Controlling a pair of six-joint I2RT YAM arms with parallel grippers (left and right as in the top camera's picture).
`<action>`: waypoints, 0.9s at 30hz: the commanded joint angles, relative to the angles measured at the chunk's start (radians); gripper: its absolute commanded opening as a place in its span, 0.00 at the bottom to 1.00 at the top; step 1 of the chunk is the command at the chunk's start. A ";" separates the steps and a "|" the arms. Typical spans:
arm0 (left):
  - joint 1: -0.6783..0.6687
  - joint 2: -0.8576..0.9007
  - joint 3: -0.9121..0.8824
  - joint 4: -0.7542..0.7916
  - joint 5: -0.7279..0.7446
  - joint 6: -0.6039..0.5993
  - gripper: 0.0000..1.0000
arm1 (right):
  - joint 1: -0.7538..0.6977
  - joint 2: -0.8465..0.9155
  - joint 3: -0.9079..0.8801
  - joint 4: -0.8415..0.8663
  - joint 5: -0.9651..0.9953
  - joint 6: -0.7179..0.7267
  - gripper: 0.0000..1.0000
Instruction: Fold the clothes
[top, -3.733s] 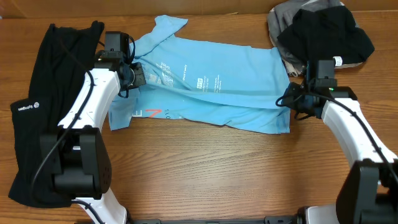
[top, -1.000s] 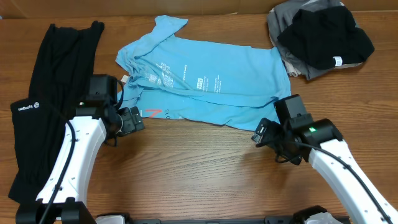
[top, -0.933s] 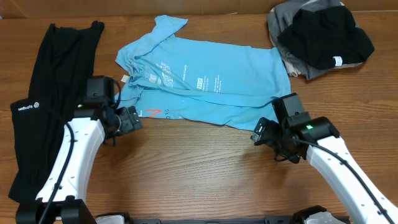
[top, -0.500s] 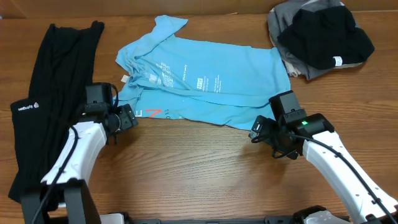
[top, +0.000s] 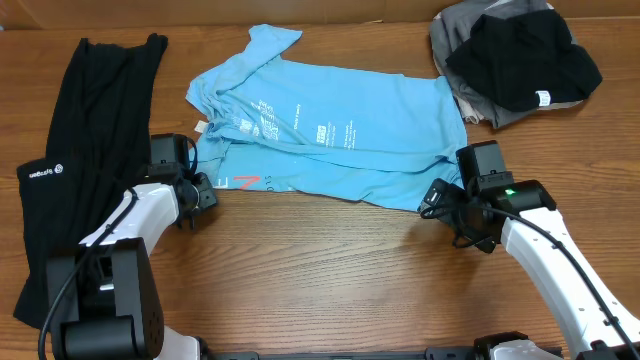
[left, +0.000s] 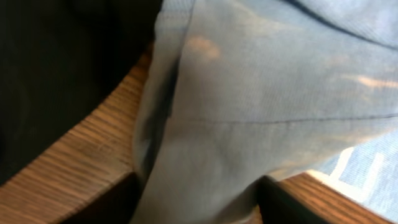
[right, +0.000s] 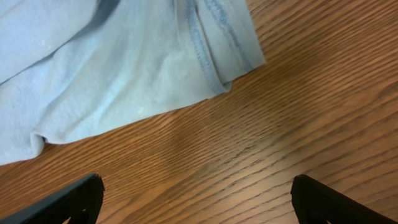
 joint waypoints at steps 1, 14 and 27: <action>0.005 0.016 -0.009 0.012 -0.021 -0.006 0.40 | -0.008 -0.002 -0.002 0.006 0.014 -0.008 1.00; 0.006 -0.001 0.271 -0.393 -0.103 0.031 0.05 | -0.008 0.000 -0.007 -0.029 -0.047 -0.061 0.95; 0.006 -0.001 0.319 -0.509 -0.103 0.055 0.04 | -0.007 0.195 -0.014 0.077 0.044 -0.124 0.77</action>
